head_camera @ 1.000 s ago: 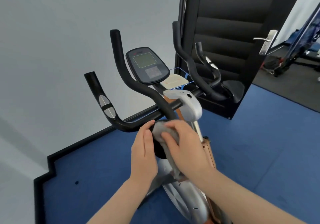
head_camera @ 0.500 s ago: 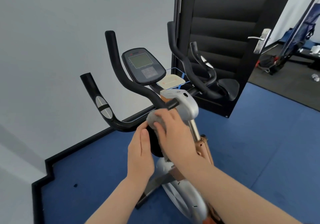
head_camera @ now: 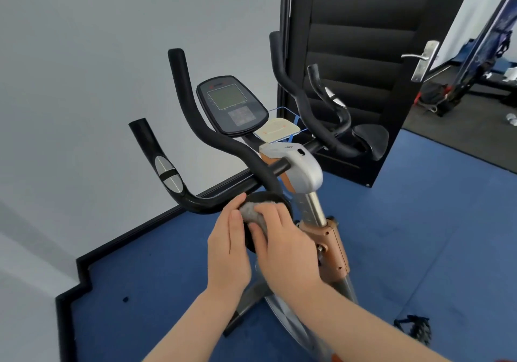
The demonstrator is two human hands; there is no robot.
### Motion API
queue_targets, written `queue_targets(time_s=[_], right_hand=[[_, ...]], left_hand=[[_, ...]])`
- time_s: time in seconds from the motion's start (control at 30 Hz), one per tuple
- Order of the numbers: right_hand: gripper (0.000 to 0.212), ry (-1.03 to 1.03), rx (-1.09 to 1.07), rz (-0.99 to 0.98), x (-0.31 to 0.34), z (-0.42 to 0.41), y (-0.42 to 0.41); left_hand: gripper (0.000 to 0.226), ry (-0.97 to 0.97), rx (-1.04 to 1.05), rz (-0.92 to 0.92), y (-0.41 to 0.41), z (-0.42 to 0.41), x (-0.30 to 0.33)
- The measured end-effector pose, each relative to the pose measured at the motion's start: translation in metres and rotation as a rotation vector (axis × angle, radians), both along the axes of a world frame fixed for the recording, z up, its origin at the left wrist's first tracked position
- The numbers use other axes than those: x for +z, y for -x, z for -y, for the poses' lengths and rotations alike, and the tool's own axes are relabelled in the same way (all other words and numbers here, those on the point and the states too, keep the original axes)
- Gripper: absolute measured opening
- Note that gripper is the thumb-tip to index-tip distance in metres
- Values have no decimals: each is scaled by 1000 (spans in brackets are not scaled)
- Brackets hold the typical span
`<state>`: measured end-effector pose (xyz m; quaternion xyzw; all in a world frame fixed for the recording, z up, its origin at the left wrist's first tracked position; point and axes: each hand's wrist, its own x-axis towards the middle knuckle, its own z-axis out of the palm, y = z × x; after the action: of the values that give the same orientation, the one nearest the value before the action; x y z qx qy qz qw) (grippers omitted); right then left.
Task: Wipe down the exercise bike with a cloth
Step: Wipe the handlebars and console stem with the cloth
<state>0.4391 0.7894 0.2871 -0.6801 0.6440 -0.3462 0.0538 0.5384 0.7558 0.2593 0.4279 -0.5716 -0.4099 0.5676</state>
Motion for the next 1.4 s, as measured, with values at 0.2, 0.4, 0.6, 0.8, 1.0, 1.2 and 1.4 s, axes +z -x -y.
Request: queue_targets(time_s=[0.2, 0.4, 0.6, 0.8, 1.0, 1.2, 1.4], right_hand=[[26, 147, -61, -28, 24, 15, 16], [18, -52, -18, 22, 2, 3, 6], [12, -26, -37, 198, 18, 13, 28], [11, -106, 61, 230, 4, 2, 9], [12, -10, -44, 347, 40, -1, 68], [17, -162, -56, 263, 44, 54, 46], [27, -143, -56, 281, 6, 27, 31]], left_hand=[[38, 17, 36, 9, 3, -1, 1], [40, -14, 26, 10, 1, -2, 0], [43, -8, 38, 20, 4, -3, 1], [49, -42, 39, 32, 2, -4, 3], [27, -117, 40, 149, -6, 6, 16], [22, -241, 59, 279, 0, 31, 35], [29, -218, 128, 317, 5, 27, 29]])
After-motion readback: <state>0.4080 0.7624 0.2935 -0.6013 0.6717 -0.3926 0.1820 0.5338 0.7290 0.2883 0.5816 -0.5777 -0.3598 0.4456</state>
